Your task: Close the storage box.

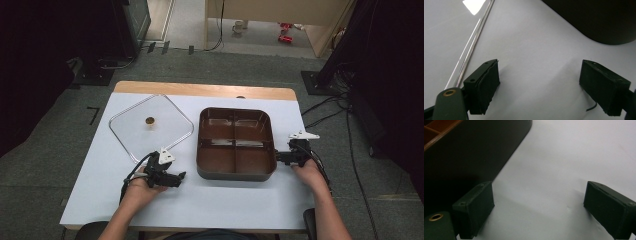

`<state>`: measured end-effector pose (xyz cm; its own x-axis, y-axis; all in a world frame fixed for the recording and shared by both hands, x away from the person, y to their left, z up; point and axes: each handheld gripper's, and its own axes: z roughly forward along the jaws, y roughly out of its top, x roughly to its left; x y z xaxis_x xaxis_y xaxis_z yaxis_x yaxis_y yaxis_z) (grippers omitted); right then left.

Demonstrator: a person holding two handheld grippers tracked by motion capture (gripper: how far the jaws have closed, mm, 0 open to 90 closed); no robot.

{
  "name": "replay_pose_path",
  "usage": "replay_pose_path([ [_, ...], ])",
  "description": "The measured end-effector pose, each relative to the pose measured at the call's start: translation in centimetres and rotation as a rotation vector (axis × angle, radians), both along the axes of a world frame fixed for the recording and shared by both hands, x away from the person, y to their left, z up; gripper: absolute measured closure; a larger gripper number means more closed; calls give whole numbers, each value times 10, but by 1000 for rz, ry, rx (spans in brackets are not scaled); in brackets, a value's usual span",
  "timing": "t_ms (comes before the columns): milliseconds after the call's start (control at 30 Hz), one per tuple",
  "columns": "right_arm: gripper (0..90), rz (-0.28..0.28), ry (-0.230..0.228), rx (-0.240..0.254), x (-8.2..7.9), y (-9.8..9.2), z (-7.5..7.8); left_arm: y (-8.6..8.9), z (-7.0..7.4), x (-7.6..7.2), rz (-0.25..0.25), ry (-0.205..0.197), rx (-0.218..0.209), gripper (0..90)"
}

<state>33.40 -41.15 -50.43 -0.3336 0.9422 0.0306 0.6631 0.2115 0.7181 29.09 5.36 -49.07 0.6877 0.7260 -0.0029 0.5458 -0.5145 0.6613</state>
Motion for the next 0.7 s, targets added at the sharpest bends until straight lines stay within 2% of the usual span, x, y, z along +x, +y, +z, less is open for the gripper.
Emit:
replay_pose_path([
  [100,88,0,0,0,0,0,0,0,1,1,3,19,-12,164],
  [233,88,0,-1,0,0,0,0,2,6,6,-18,59,-18,165],
  [333,87,0,0,0,0,0,0,3,9,6,-34,49,-13,176],
  [400,88,0,0,0,0,0,0,4,13,6,-48,39,-24,189],
  [533,87,0,0,0,0,0,0,7,18,4,-55,51,-42,207],
  [700,88,0,0,0,0,0,0,8,21,3,-55,47,-28,231],
])
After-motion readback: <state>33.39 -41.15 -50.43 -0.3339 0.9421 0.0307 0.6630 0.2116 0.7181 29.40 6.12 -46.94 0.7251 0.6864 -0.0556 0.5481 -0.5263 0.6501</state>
